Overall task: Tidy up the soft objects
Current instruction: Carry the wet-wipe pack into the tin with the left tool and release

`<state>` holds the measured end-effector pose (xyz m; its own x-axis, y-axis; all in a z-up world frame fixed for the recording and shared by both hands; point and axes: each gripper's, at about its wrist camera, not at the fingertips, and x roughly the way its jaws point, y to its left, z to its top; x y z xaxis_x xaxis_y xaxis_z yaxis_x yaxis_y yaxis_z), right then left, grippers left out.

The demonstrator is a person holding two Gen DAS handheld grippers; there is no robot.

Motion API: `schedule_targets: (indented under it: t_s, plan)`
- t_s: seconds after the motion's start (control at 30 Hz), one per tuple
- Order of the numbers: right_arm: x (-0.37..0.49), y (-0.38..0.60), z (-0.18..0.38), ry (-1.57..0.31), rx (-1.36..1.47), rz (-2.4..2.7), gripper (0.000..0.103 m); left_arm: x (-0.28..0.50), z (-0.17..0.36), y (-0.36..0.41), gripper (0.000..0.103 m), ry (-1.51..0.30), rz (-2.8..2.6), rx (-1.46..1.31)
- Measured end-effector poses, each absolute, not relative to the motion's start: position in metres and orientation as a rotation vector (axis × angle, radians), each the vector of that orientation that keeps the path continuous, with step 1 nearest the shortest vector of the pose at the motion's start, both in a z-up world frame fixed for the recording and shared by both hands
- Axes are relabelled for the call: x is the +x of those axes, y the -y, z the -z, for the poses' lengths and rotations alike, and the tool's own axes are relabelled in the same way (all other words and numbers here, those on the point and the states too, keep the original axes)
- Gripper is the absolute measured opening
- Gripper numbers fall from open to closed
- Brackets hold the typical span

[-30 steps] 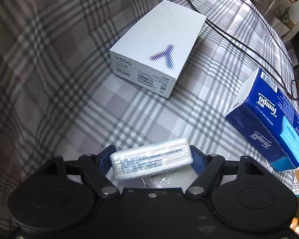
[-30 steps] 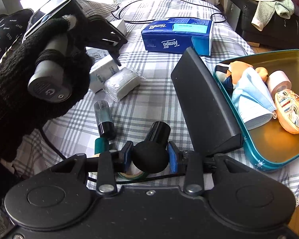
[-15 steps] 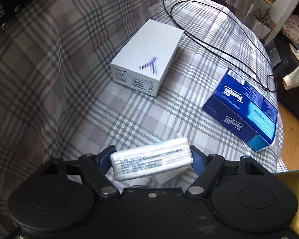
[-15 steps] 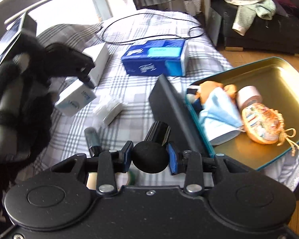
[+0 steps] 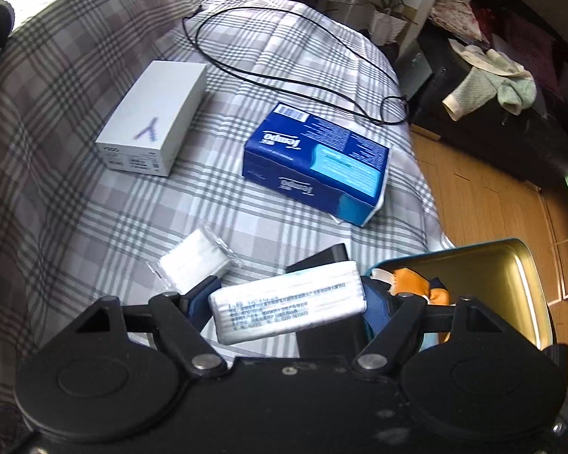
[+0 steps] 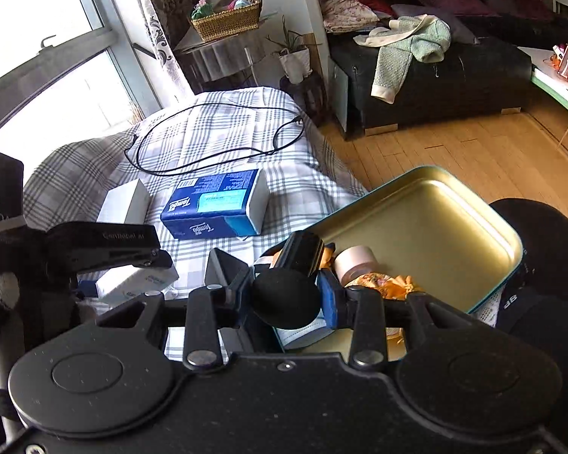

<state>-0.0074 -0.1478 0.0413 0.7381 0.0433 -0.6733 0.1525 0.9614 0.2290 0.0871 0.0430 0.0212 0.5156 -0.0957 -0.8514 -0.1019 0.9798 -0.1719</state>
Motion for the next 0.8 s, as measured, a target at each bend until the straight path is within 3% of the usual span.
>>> schedule_targets:
  t_s: [0.47,0.8]
  plan:
    - [0.019,0.207,-0.08,-0.741,0.248,0.065,0.038,0.068,-0.025,0.042,0.076,-1.049,0.174,-0.11]
    - [0.034,0.236,-0.07,-0.802,0.31,0.14,0.038,0.067,0.007,0.091,0.076,-1.134,0.261,-0.056]
